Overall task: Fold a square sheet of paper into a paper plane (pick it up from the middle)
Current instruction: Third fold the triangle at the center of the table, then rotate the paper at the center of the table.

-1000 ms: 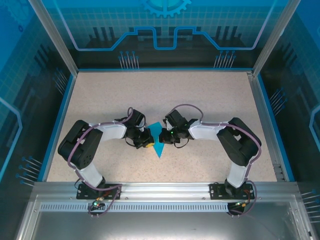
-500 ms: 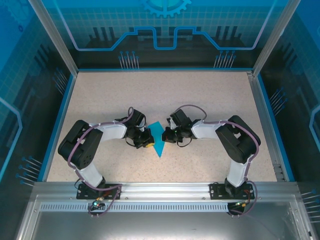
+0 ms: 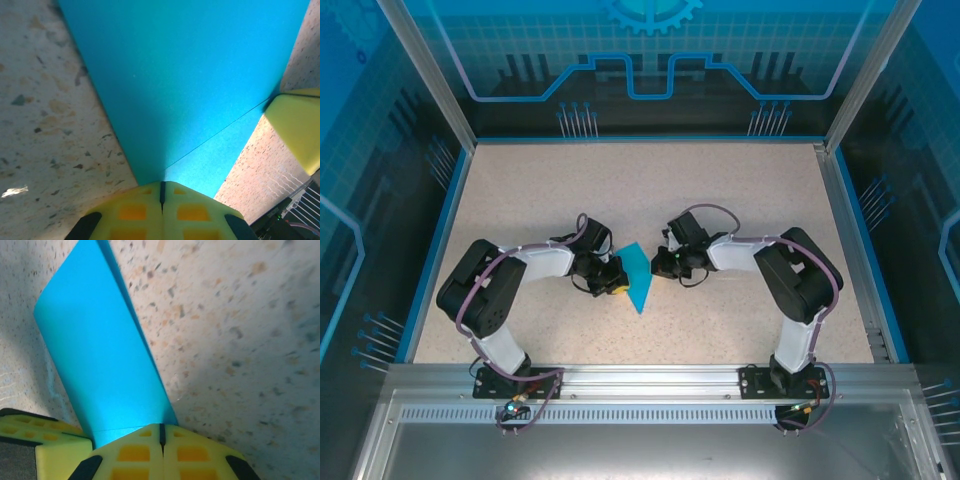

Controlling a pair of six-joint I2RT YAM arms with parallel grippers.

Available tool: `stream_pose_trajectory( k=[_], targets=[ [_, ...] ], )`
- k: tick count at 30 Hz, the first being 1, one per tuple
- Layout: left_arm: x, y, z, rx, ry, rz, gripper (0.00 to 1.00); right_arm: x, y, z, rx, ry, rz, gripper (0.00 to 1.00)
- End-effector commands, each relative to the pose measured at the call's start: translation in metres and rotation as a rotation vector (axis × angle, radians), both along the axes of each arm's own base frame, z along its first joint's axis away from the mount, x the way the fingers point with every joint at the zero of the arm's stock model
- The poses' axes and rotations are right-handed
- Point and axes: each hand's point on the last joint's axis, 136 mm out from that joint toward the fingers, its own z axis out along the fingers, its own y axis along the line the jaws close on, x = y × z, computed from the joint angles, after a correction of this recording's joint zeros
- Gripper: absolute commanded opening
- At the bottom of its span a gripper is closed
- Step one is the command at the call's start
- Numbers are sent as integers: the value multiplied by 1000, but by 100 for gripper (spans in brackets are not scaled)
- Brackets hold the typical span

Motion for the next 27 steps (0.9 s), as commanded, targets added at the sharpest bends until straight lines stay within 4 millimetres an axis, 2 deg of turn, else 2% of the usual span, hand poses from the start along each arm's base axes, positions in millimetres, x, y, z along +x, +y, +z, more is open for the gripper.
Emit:
stream_pose_trajectory(
  k=[1,3,5,11,19,22,27],
  targets=[
    [-13,24,-28,147,61,9,2,18,-16,19,-50,-65,-56,5],
    [-13,23,-28,147,57,4,2,21,-14,35,-45,-119,-46,5],
    [-11,22,-27,144,47,-8,2,21,-10,42,-42,-140,-18,6],
    [-5,17,-21,127,-6,-73,2,19,19,31,-68,-100,121,6],
    [3,12,-10,114,-83,-130,2,43,47,8,-99,-19,181,6],
    [7,9,-7,104,-101,-149,2,46,47,-1,-116,14,182,6],
    [14,-3,1,61,-141,-184,2,46,21,-14,-177,58,113,6]
  ],
)
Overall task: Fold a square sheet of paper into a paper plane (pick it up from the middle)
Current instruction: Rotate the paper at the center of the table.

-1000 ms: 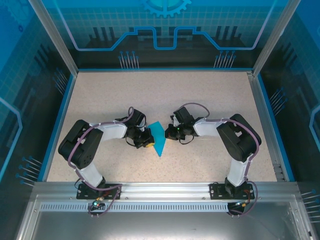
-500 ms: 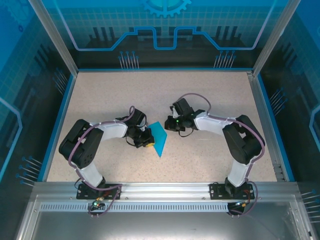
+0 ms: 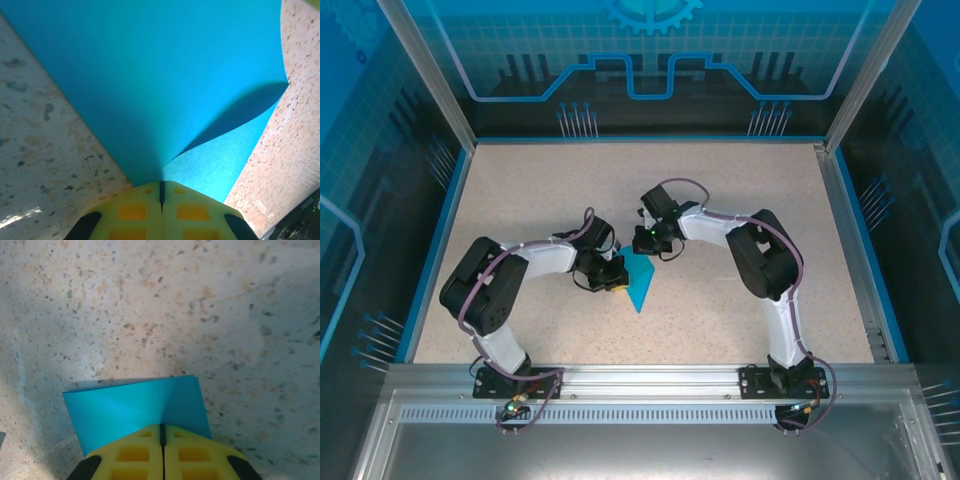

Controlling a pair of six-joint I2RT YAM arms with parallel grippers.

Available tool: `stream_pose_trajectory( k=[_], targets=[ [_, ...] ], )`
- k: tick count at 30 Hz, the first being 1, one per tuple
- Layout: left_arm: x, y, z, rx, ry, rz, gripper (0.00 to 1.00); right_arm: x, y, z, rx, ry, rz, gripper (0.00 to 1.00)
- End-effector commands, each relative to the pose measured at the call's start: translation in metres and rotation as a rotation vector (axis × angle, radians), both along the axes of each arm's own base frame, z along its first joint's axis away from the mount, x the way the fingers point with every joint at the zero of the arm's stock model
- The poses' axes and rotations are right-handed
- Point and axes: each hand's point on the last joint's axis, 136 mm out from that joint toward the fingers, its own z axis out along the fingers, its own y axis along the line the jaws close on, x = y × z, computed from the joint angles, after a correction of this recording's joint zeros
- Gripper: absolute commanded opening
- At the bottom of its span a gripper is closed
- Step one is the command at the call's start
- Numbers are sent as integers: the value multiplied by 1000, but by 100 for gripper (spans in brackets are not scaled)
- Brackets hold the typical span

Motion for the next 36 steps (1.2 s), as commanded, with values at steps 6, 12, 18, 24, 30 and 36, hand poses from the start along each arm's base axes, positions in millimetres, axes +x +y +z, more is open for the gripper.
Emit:
stream_pose_trajectory(
  k=[6,12,18,24,30,36],
  targets=[
    [14,-22,13,-21,-101,-112,3,-26,-55,-11,-119,85,-111,6],
    [27,-18,42,13,-188,-60,10,-22,-53,36,15,-26,-137,8],
    [6,-13,73,-8,-275,10,20,-43,-57,74,126,-123,-109,15],
    [-30,-16,80,-66,-325,76,23,-83,-61,69,160,-124,-76,16],
    [-46,-3,80,-22,-350,135,25,-107,-70,54,113,-102,-96,15],
    [-56,1,72,7,-327,123,23,-123,-60,38,50,-73,-47,14]
  ],
)
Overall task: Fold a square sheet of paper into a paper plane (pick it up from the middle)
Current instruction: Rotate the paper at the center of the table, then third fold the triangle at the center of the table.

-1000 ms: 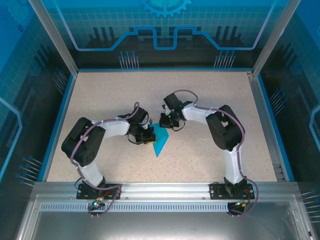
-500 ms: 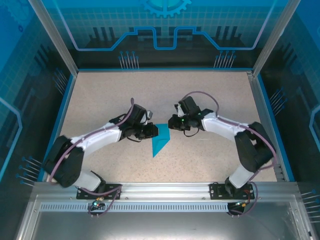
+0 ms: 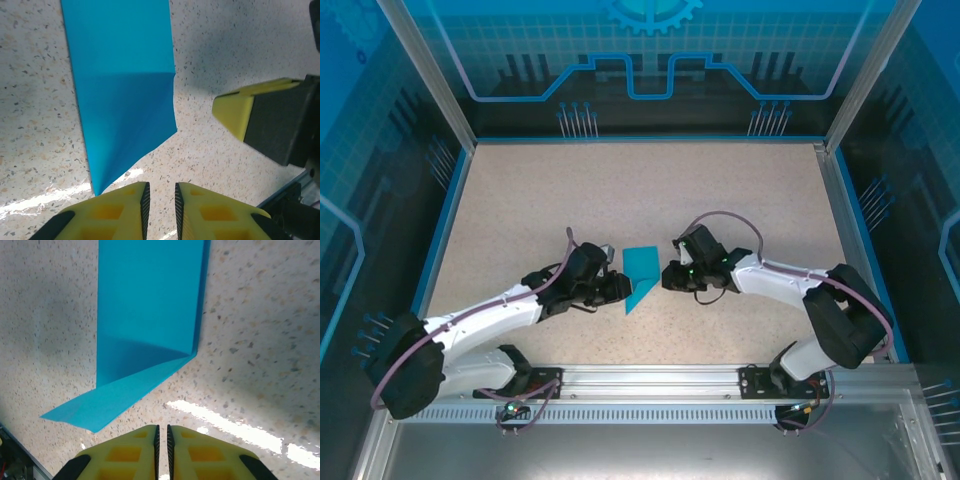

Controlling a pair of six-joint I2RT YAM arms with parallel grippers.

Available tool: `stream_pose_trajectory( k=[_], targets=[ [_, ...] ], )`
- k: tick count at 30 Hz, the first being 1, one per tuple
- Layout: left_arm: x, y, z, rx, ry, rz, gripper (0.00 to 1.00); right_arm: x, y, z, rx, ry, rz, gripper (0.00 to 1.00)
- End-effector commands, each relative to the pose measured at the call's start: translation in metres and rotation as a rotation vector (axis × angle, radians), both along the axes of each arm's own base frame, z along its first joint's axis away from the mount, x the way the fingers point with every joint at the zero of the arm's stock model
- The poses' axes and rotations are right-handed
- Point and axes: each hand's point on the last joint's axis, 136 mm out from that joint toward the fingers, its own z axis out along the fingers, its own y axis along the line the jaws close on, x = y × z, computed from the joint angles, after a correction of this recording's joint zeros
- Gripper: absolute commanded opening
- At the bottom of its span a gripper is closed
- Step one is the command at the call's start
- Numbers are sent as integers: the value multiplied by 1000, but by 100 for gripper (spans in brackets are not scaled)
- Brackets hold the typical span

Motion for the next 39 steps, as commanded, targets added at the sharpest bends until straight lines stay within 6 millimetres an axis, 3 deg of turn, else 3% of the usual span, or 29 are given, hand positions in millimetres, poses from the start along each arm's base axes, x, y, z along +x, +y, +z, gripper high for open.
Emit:
stream_pose_trajectory(
  k=[1,9,14,15,24,32,39],
  targets=[
    [-7,8,-11,41,22,25,23,-5,11,-5,-17,9,21,14],
    [-8,0,-17,27,43,1,17,-2,57,-3,98,40,100,12],
    [-9,-7,-23,6,63,-13,16,-3,68,-10,121,68,116,12],
    [-8,-9,-24,0,68,-16,16,4,75,-3,137,53,116,12],
    [-6,-21,-41,-4,125,-33,15,7,75,-25,98,100,80,9],
    [-6,-31,-58,0,177,-63,13,6,62,-34,42,107,41,9],
    [-9,-23,-71,58,200,-50,12,7,58,-41,17,113,16,8]
  ],
)
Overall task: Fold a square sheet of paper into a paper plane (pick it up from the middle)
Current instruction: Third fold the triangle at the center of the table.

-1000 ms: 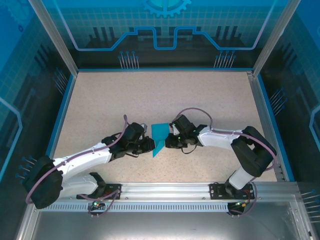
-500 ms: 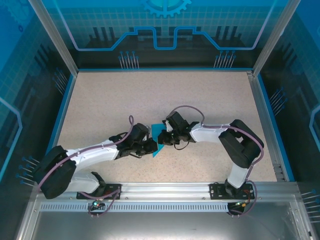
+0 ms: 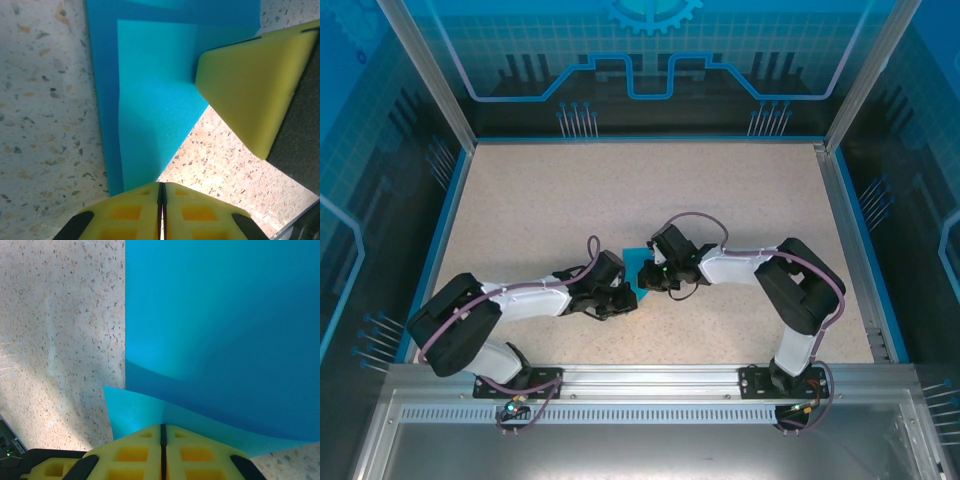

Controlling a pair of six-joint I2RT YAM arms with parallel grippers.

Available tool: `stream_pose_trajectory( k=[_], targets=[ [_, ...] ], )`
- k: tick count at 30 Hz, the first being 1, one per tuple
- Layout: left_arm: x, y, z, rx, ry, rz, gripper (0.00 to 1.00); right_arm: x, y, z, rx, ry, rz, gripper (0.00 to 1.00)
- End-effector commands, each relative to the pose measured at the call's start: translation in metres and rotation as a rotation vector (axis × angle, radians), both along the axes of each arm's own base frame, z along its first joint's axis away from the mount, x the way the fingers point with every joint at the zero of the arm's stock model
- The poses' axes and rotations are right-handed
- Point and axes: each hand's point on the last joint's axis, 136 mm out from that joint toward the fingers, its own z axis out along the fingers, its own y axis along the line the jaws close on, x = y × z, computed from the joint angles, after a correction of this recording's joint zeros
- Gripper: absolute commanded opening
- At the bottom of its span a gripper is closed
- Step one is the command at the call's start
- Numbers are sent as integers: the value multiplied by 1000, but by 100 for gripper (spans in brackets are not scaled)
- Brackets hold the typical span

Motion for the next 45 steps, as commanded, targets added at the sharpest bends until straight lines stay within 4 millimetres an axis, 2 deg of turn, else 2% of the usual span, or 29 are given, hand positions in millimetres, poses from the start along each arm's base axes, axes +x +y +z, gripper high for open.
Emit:
stream_pose_trajectory(
  k=[1,8,12,15,22,29,32,39,45],
  targets=[
    [3,-5,2,4,-1,-6,12,-7,-4,-12,-42,27,-14,9],
    [0,1,-10,47,28,5,11,-7,-4,-12,-36,29,-17,8],
    [-2,4,-14,61,37,8,9,-8,9,8,48,-15,34,9],
    [-3,6,-16,69,40,11,9,-22,9,6,55,-10,76,9],
    [-2,7,-15,68,38,15,8,-37,7,-17,22,39,91,9],
    [5,1,12,11,-25,20,9,-37,-2,-32,-34,69,68,8],
    [7,3,17,13,-45,32,10,-36,-6,-35,-47,76,55,8],
    [2,7,-6,64,16,31,9,-35,-7,-36,-50,81,51,7],
    [-3,16,-16,116,49,38,9,-34,-8,-36,-53,83,48,7]
  ],
)
